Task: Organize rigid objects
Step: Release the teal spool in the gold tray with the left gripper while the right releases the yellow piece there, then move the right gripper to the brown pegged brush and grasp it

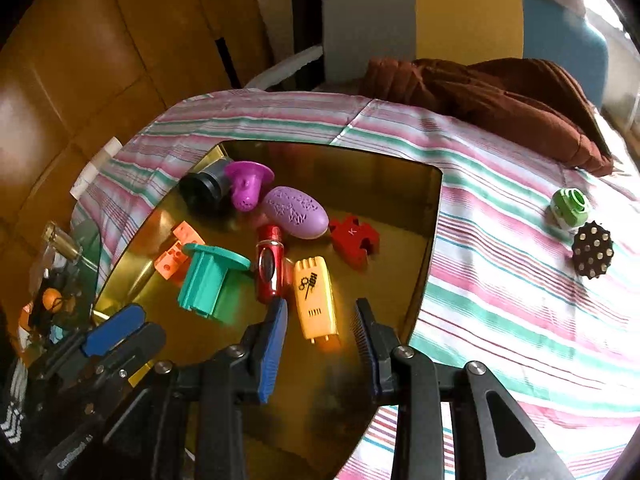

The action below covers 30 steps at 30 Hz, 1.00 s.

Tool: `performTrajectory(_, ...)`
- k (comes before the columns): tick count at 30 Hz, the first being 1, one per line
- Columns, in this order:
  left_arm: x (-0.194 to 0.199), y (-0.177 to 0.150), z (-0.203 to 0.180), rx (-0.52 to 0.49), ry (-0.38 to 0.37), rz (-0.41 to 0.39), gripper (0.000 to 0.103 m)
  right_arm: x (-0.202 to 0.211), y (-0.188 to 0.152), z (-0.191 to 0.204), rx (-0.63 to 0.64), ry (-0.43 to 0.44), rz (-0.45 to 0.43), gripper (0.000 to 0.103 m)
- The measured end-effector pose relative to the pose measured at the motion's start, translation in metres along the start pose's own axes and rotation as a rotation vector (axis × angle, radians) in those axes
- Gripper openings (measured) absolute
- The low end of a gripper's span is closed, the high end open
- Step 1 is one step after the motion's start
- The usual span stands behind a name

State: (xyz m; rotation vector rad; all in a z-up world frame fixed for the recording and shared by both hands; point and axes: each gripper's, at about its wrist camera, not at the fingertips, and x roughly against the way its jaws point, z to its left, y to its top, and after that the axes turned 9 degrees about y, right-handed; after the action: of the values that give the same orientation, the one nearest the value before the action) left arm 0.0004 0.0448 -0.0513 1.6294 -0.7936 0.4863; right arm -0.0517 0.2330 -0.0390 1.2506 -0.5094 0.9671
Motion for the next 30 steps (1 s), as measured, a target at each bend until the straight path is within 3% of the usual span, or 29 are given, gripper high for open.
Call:
performTrajectory(8,0.0,-0.005,-0.012,-0.041,-0.029,0.002,0.04,0.016,-0.017,-0.018,-0.009,-0.044,-0.008,0.035)
performTrajectory(30,0.007,-0.025,-0.048,-0.16,-0.059,0.011,0.04,0.043,-0.042,-0.119,-0.128,-0.197,0.024,0.038)
